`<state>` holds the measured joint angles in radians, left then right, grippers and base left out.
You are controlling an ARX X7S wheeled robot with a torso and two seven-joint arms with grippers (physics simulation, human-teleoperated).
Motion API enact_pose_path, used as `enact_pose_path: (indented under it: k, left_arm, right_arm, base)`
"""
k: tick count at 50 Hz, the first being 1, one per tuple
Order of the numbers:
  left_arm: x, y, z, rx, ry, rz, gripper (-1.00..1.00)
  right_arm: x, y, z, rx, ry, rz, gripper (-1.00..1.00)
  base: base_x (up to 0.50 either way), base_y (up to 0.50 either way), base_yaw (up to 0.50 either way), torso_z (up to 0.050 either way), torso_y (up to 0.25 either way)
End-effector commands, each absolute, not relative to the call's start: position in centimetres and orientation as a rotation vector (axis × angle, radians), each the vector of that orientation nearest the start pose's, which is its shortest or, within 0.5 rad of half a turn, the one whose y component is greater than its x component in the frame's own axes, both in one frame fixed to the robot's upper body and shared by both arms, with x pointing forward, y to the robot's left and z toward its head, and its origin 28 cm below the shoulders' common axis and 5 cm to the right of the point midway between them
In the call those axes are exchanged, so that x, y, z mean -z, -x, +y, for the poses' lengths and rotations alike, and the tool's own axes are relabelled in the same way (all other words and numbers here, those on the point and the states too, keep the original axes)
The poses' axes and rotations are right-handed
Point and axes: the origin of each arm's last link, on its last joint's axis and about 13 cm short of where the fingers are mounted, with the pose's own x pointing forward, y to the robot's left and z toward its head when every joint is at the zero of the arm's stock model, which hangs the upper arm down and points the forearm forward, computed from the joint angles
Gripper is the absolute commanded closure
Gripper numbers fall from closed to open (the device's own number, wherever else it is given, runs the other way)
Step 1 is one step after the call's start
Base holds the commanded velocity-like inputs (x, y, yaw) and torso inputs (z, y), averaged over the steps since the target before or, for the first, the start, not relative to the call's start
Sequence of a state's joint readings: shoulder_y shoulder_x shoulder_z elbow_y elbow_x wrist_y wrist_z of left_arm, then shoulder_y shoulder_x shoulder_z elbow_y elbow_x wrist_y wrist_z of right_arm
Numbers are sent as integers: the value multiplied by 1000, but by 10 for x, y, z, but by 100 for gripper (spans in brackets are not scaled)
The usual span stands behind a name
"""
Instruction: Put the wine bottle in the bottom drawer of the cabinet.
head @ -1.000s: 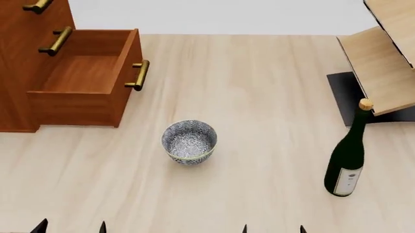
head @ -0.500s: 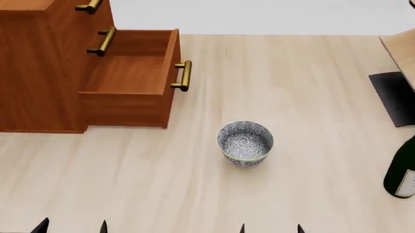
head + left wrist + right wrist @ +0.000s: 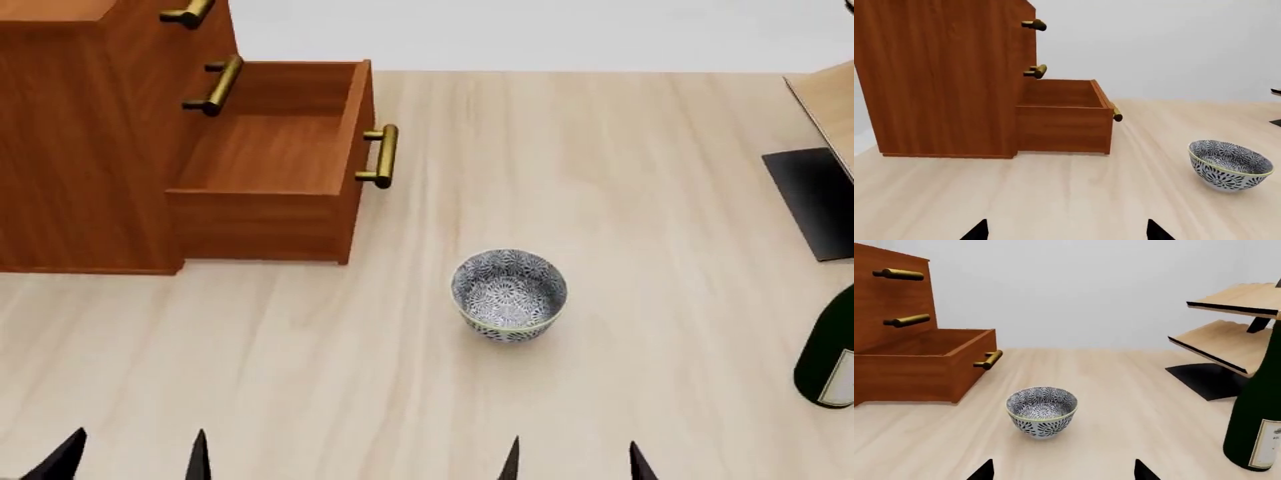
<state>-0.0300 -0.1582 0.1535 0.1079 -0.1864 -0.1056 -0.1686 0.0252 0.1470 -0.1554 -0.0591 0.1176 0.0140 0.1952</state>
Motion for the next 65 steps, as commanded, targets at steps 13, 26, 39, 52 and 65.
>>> enact_pose_path:
  k: [13,26,39,52,65]
  left_arm:
    - [-133,-194,210,-18,8,-74,-100]
    - [-175,-169,206,-31,-4,-126,-100]
    - [-189,-148,212,-19,-10,-159,-100]
    - [-202,-136,215,-57,-5,-182,-100]
    - [-209,-154,213,-53,4,-194,-100]
  right_arm:
    - [-106,-203,-106,35,-25,-193,-100]
    - [-137,-185,-105,18,-2,-257,-100]
    - [-148,-165,-106,32,25,-293,-100]
    - [-151,-149,-106,34,35,-292,-100]
    - [-166,-169,-104,18,45,-310,-100]
  base:
    - [0,0,0,0,0]
    - [0,0,0,0,0]
    - [0,0,0,0,0]
    - [0,0,0,0,0]
    - [0,0,0,0,0]
